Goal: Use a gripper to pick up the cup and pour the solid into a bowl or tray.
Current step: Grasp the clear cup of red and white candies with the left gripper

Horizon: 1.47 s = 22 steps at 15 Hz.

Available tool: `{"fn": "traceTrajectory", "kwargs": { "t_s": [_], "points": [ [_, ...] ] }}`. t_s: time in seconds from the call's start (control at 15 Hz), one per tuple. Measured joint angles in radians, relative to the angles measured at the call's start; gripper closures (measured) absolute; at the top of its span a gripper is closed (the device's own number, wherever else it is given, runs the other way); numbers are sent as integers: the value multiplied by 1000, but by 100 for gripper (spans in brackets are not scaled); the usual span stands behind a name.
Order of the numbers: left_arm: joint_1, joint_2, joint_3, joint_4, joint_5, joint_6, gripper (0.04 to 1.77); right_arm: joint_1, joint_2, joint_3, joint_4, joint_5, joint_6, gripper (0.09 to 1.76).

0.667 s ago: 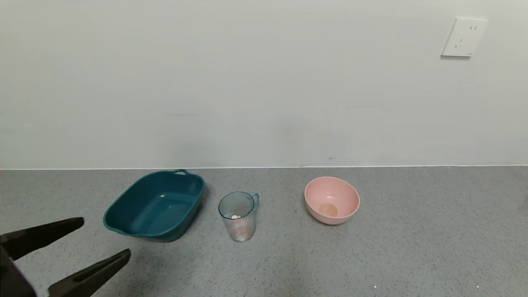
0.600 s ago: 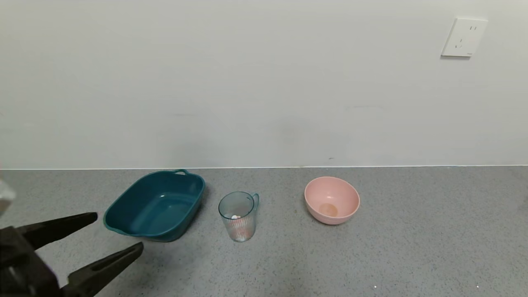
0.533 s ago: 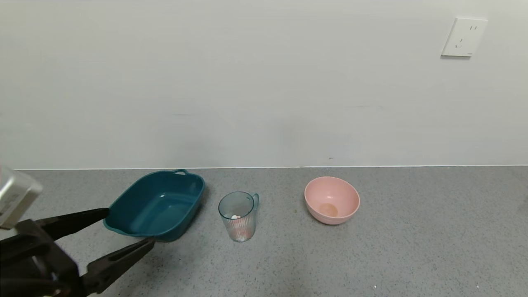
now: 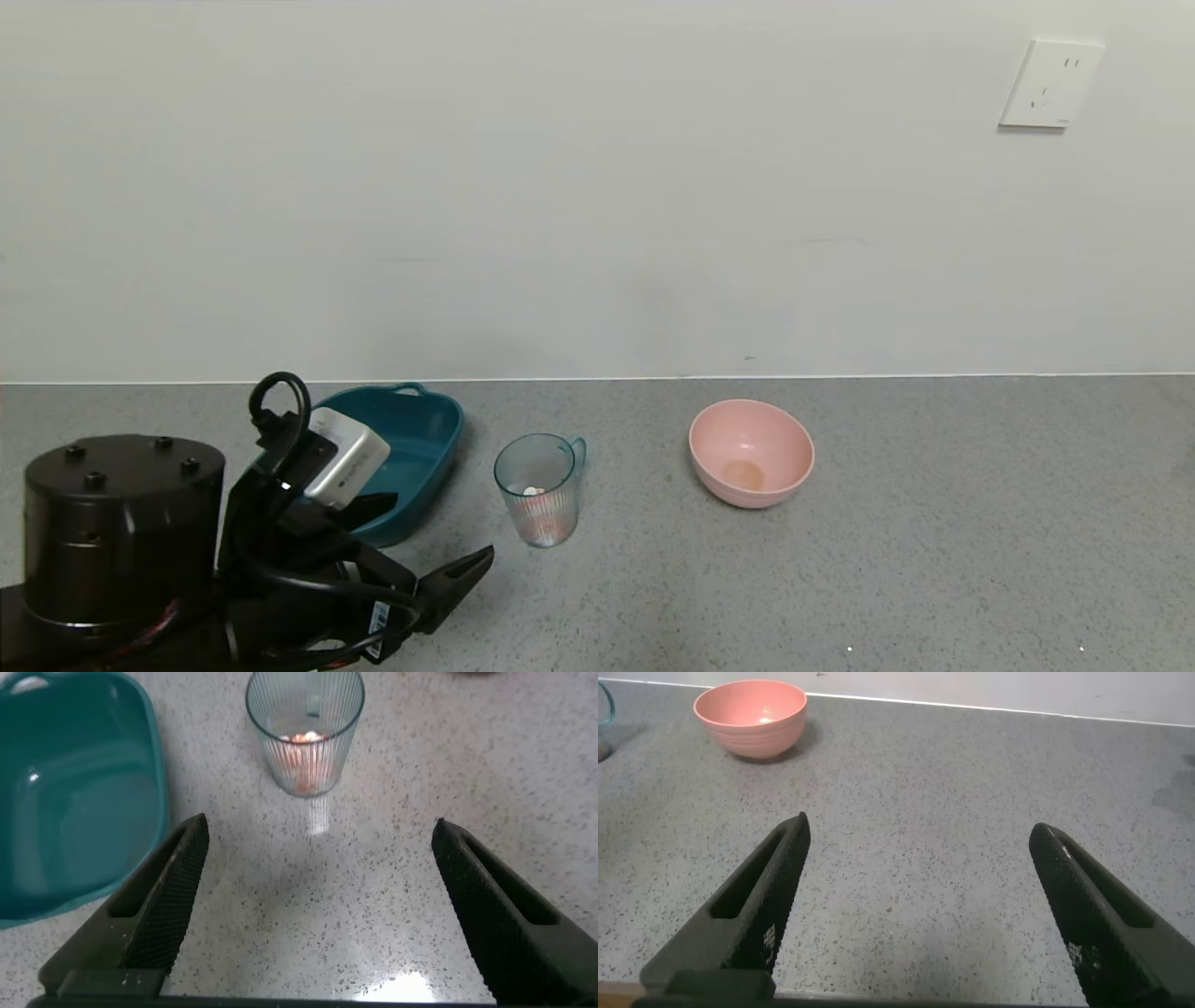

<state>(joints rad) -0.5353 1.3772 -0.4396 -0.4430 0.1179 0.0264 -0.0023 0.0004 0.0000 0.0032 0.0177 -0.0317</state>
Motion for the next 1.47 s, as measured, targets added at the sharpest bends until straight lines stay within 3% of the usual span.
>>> {"fn": "traceTrajectory", "kwargs": {
  "t_s": [0.33,0.67,0.8,1.07,1.47],
  "points": [
    [-53,174,66,-244,76,-26,9,0,0,0,0,0,0,14],
    [-95,440,149,-684,106,-40,9,0,0,0,0,0,0,14],
    [-103,536,171,-794,112,-42,9,0,0,0,0,0,0,14],
    [-99,649,151,-841,116,-43,9,0,0,0,0,0,0,14],
    [-63,716,22,-800,120,-27,9,0,0,0,0,0,0,14]
  ]
}}
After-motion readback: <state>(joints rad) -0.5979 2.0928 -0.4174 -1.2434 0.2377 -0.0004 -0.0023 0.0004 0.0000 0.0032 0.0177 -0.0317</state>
